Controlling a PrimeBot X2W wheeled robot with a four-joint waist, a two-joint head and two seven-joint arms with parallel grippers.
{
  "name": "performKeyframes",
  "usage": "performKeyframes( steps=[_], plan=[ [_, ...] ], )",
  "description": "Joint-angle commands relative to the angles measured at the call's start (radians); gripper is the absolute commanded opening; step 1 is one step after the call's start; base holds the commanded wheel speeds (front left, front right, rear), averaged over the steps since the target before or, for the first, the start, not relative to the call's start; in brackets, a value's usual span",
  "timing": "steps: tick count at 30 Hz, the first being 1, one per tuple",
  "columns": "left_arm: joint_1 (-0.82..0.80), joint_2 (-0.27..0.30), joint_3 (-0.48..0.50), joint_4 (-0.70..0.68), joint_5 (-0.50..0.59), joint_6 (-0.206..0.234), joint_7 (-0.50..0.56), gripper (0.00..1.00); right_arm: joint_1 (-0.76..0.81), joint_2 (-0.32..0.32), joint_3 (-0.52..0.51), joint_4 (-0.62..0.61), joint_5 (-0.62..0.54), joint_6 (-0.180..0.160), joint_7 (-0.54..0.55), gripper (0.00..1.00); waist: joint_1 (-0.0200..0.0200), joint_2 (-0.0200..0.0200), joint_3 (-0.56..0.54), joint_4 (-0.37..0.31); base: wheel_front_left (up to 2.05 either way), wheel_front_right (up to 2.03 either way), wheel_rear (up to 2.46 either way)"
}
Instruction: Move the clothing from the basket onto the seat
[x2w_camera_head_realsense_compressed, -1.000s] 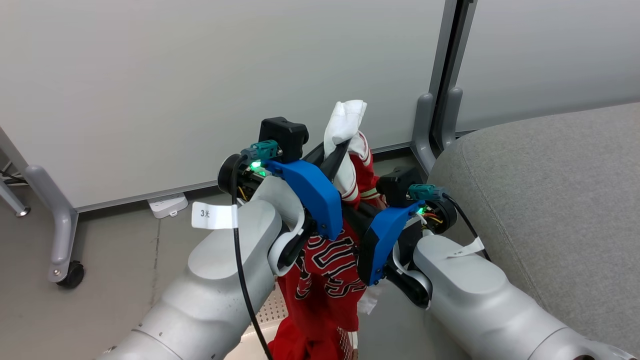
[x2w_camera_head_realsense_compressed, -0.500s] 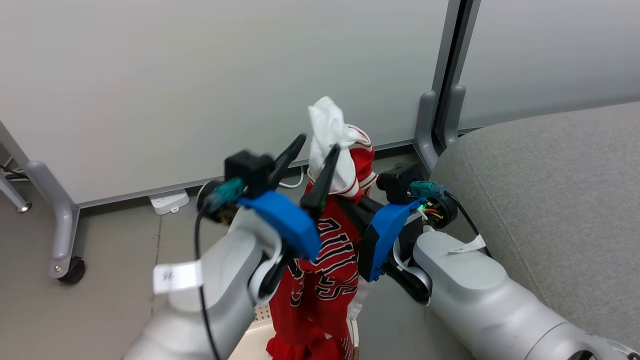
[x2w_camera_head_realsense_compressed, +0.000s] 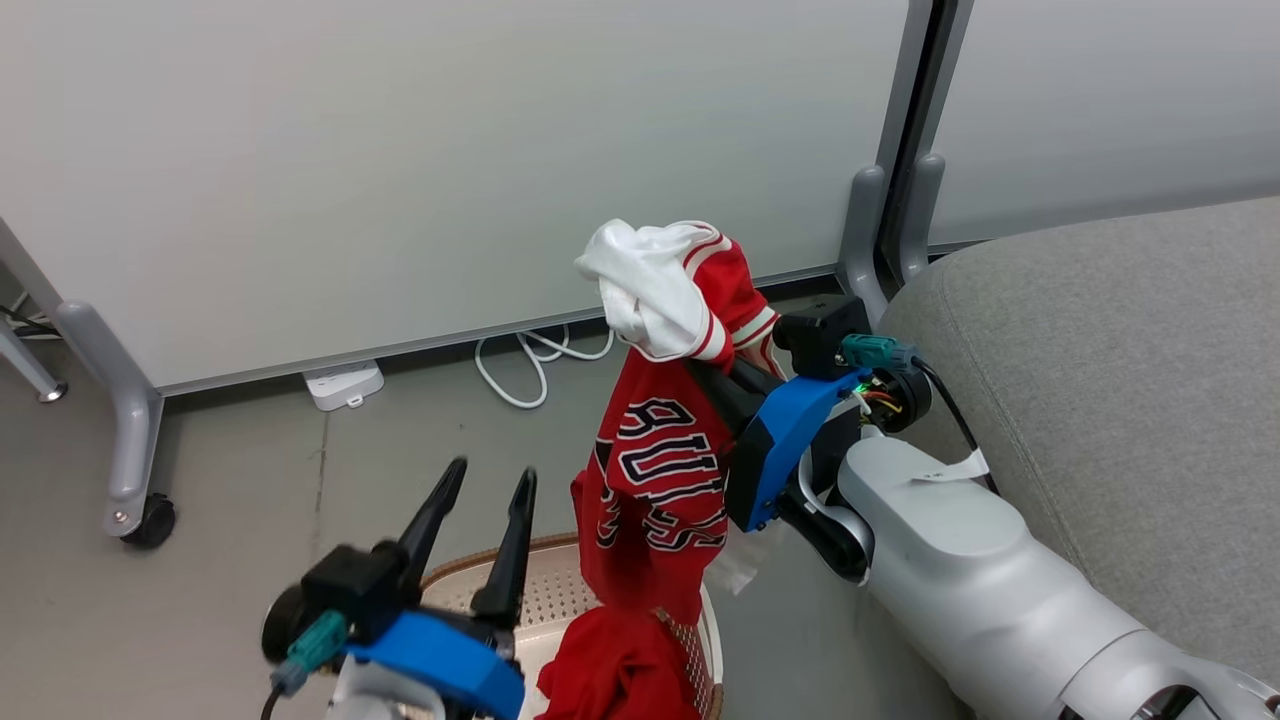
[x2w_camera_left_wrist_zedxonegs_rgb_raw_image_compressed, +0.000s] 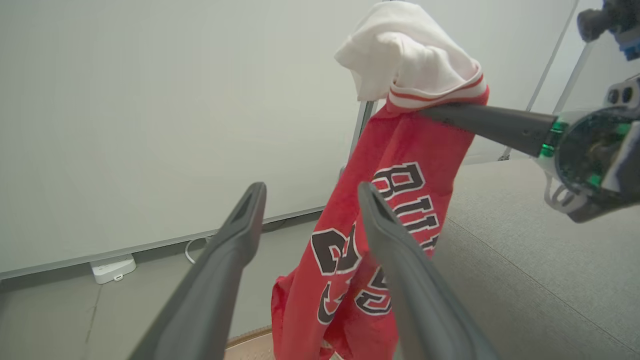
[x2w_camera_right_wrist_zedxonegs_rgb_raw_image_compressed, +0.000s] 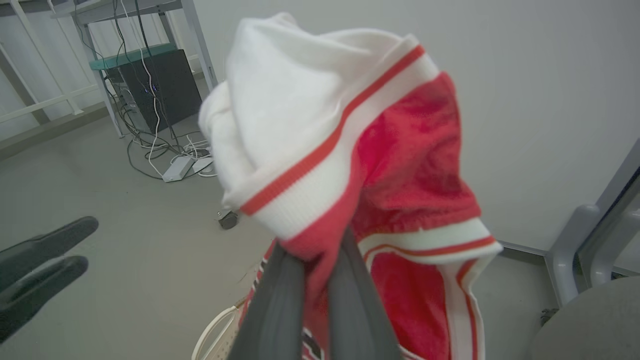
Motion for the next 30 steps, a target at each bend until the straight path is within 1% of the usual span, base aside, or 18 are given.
performKeyframes(
  steps=[1,5,11,16,20,30],
  plan=[
    [0.019,-0.001,0.019,-0.009,0.012,-0.005,-0.003,1.00,-0.010,-0.001,-0.006,-0.004,-0.011,0.000,-0.007,0.00,0.0000,0.0000,0.000,0.002,0.00,0.00,0.00],
    [0.078,-0.013,0.084,-0.017,0.062,-0.021,-0.003,1.00,-0.002,-0.001,-0.027,-0.005,-0.029,0.000,-0.007,0.00,0.0000,0.0000,0.002,0.006,0.00,0.00,0.00],
    [0.108,-0.041,0.149,-0.027,0.117,-0.045,-0.003,1.00,0.020,-0.001,-0.049,-0.011,-0.045,0.000,-0.007,0.00,0.0000,0.0000,0.005,0.002,0.00,0.00,0.00],
    [0.125,-0.061,0.175,-0.021,0.147,-0.062,-0.003,1.00,0.034,-0.001,-0.048,-0.022,-0.035,0.000,-0.007,0.00,0.0000,0.0000,0.006,-0.032,0.00,0.00,0.00],
    [0.133,-0.071,0.192,-0.023,0.165,-0.072,-0.003,1.00,0.029,-0.001,-0.054,-0.024,-0.040,0.000,-0.007,0.00,0.0000,0.0000,0.010,-0.088,0.00,0.00,0.00],
    [0.132,-0.096,0.232,-0.038,0.199,-0.082,-0.003,1.00,0.026,-0.001,-0.050,-0.032,-0.054,0.000,-0.007,0.00,0.0000,0.0000,0.040,-0.311,0.00,0.00,0.00]
  ],
)
